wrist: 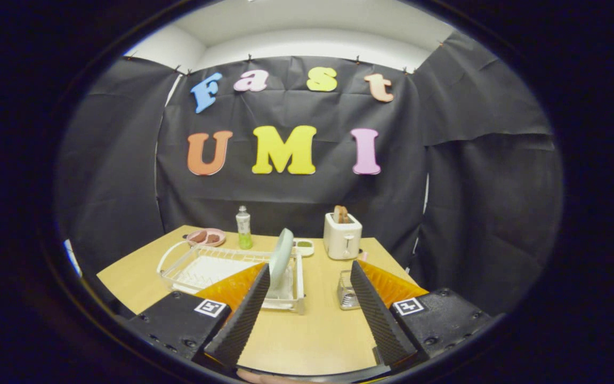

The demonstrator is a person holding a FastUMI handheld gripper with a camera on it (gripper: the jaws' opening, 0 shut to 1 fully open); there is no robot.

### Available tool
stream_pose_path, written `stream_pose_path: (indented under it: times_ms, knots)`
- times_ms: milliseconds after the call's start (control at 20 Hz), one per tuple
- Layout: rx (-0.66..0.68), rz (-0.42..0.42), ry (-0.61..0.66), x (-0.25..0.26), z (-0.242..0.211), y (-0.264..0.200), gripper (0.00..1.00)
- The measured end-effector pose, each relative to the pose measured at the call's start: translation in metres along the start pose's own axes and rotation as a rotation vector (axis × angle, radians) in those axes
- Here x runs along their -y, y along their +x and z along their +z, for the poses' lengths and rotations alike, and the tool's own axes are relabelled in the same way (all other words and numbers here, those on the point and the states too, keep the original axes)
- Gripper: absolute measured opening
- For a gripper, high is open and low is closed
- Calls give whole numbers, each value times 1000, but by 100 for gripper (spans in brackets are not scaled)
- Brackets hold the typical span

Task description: Take the plate from the dish rack, then take the spoon from the basket and place it into the plate.

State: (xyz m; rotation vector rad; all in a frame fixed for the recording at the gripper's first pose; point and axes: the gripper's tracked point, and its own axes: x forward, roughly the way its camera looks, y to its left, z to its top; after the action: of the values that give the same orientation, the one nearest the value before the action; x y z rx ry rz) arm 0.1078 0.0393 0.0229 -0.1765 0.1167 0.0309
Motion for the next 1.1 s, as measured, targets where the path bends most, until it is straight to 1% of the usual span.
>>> stream_pose_path:
  times_ms: [50,150,250,400,500,600,700,750,800,850,900,950,1000,1100]
  knots:
    - [-16,-1,-32,-1,7,19,95]
    - [-42,-10,-40,-3,21,51,90]
    - [-113,7,-36,-10,24,87,90]
    - [-213,-5,-72,-13,27,135,90]
    - [-294,20,-93,-24,23,165,90]
    - [-381,28,-87,-30,15,193,91]
    - [-479,-13,-113,-32,9,212,91]
    - [-528,-39,-139,-30,6,223,86]
    - [-572,-39,-154,-32,5,232,86]
    - [-614,-38,-163,-37,6,239,83]
    - [-639,-68,-166,-34,10,245,82]
    - [-666,-94,-171,-31,13,249,78]
    - [-690,-100,-181,-31,15,253,75]
    - [-739,-119,-192,-34,15,257,65]
